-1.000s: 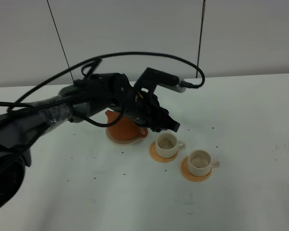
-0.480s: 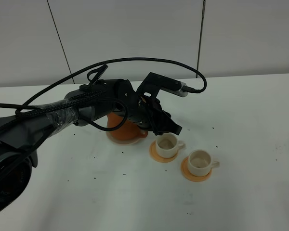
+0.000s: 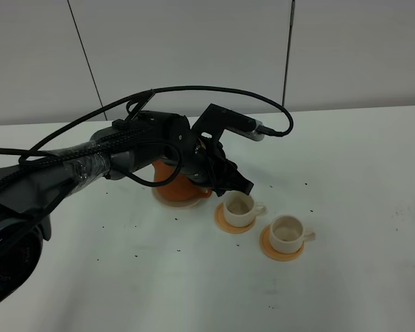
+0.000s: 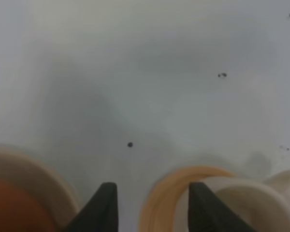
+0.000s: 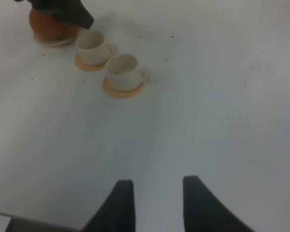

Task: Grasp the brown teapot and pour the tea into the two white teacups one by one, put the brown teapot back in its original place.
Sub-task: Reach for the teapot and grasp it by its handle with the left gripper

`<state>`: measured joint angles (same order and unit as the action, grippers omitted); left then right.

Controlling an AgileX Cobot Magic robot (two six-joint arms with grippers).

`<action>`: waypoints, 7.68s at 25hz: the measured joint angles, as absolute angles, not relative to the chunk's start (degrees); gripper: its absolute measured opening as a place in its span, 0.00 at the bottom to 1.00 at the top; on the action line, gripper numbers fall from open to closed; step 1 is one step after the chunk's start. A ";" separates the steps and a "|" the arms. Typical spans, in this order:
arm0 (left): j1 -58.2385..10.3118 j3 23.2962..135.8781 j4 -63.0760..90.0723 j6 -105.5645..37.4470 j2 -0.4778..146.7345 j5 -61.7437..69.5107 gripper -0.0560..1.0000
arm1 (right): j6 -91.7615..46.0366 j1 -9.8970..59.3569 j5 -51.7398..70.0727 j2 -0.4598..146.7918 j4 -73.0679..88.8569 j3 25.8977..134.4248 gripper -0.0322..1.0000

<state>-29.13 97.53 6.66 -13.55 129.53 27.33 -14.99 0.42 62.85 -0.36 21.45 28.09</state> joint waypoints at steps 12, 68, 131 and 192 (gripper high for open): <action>-29.18 97.53 6.23 -12.90 129.42 29.06 0.44 | -14.99 0.42 62.85 -0.36 21.45 28.09 0.27; -29.18 97.53 4.96 -12.18 129.09 30.54 0.44 | -14.99 0.42 62.79 -0.36 21.50 28.09 0.27; -29.34 97.53 1.25 -18.84 128.48 33.67 0.41 | -14.99 0.42 62.79 -0.36 21.56 28.09 0.27; -26.83 97.53 -7.84 -17.81 127.29 41.49 0.41 | -14.99 0.42 62.79 -0.36 21.67 28.09 0.27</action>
<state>-26.83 97.53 -7.84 -17.81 127.29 41.49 -14.99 0.42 62.79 -0.36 21.67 28.09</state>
